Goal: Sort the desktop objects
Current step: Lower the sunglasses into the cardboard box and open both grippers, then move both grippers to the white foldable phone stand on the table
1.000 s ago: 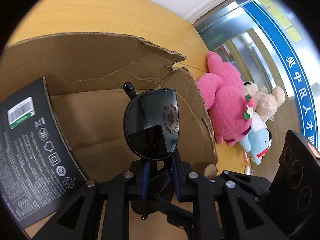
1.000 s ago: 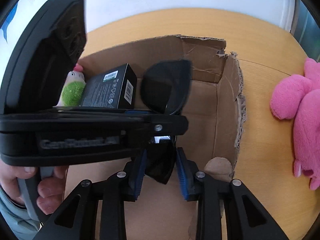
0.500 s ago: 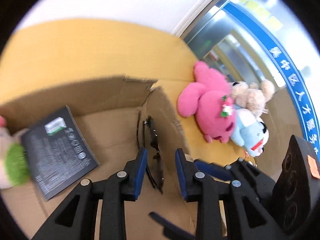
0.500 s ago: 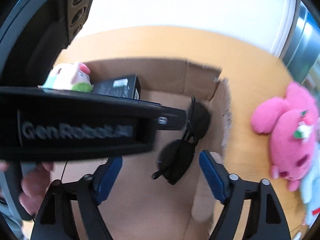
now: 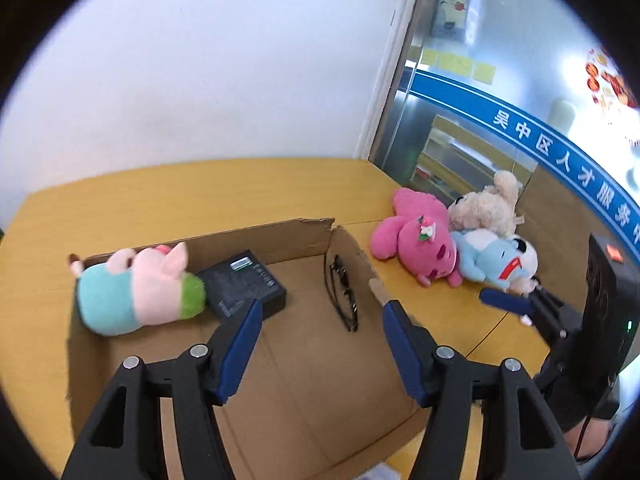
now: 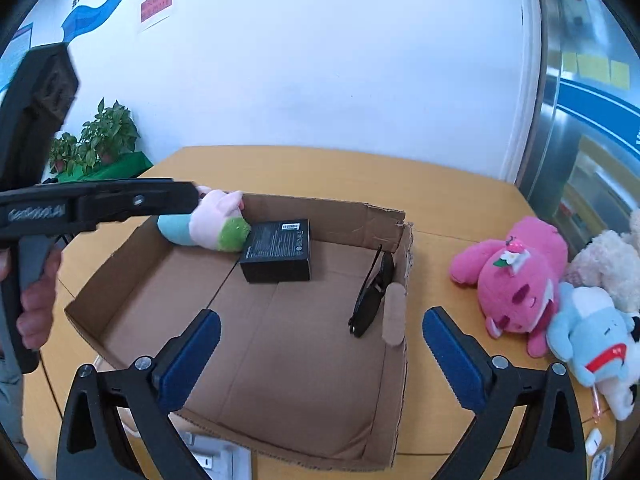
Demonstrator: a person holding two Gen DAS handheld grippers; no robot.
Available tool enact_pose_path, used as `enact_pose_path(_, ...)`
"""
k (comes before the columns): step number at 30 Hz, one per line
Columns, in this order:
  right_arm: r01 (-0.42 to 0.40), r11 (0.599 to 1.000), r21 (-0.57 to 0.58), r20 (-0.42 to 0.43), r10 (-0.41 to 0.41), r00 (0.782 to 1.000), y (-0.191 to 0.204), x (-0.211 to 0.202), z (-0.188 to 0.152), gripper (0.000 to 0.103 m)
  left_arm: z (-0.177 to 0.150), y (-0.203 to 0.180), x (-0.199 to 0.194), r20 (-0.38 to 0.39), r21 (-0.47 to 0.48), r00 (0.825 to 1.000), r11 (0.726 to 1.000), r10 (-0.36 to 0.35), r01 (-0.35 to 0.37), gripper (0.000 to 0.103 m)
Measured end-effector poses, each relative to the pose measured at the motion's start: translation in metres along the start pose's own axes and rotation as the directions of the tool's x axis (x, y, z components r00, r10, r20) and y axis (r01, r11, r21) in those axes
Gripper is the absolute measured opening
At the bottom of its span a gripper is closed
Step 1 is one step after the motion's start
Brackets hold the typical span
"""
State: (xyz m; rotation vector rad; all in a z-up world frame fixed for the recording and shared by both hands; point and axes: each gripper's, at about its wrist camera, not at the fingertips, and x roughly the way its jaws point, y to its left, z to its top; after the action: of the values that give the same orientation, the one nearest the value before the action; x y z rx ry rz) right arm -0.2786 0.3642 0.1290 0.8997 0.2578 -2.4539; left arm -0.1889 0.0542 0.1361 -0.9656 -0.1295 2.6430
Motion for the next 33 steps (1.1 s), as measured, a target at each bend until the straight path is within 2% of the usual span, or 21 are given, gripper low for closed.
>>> enact_pose_path(4, 0.006, 1.000, 0.004, 0.028, -0.006, 1.000, 0.008, 0.000, -0.027, 0.103, -0.038, -0.009, -0.031, 0.049, 0.012, 0.995, 0.996, 0.088, -0.089, 0.067)
enact_pose_path(6, -0.037, 0.999, 0.018, 0.002, 0.037, 0.999, 0.011, 0.005, -0.046, 0.103, -0.061, -0.006, -0.044, 0.057, -0.007, 0.992, 0.994, 0.111, -0.111, 0.078)
enact_pose_path(10, -0.114, 0.993, 0.030, -0.078, 0.116, 0.990, 0.023, 0.011, -0.092, 0.103, -0.107, 0.001, -0.054, 0.010, -0.063, 0.995, 0.993, 0.096, -0.095, 0.078)
enact_pose_path(14, -0.217, 0.974, 0.071, -0.164, 0.225, 0.960, 0.030, 0.025, -0.135, 0.102, -0.150, 0.004, -0.050, -0.062, -0.122, 0.996, 0.989, 0.070, -0.077, 0.078)
enact_pose_path(16, -0.221, 0.974, 0.056, -0.193, 0.228, 0.954, 0.034, 0.033, -0.150, 0.101, -0.167, 0.001, -0.047, -0.090, -0.143, 0.994, 0.987, 0.054, -0.067, 0.078)
enact_pose_path(17, -0.223, 0.974, 0.051, -0.213, 0.228, 0.950, 0.035, 0.038, -0.156, 0.099, -0.176, 0.000, -0.044, -0.105, -0.155, 0.993, 0.986, 0.044, -0.060, 0.078)
enact_pose_path(21, -0.247, 0.968, 0.046, -0.241, 0.251, 0.938, 0.041, 0.053, -0.166, 0.079, -0.200, -0.002, -0.037, -0.144, -0.203, 0.990, 0.979, -0.002, -0.028, 0.078)
enact_pose_path(27, -0.289, 0.957, 0.031, -0.281, 0.285, 0.916, 0.047, 0.078, -0.175, 0.060, -0.217, -0.005, -0.030, -0.178, -0.216, 0.984, 0.976, -0.010, -0.029, 0.078)
enact_pose_path(30, -0.299, 0.954, 0.024, -0.285, 0.293, 0.913, 0.055, 0.077, -0.182, 0.055, -0.224, -0.003, -0.027, -0.194, -0.222, 0.981, 0.975, -0.018, -0.026, 0.078)
enact_pose_path(33, -0.301, 0.953, 0.033, -0.293, 0.297, 0.909, 0.060, 0.071, -0.188, 0.055, -0.228, 0.000, -0.025, -0.198, -0.239, 0.979, 0.971, -0.048, -0.001, 0.078)
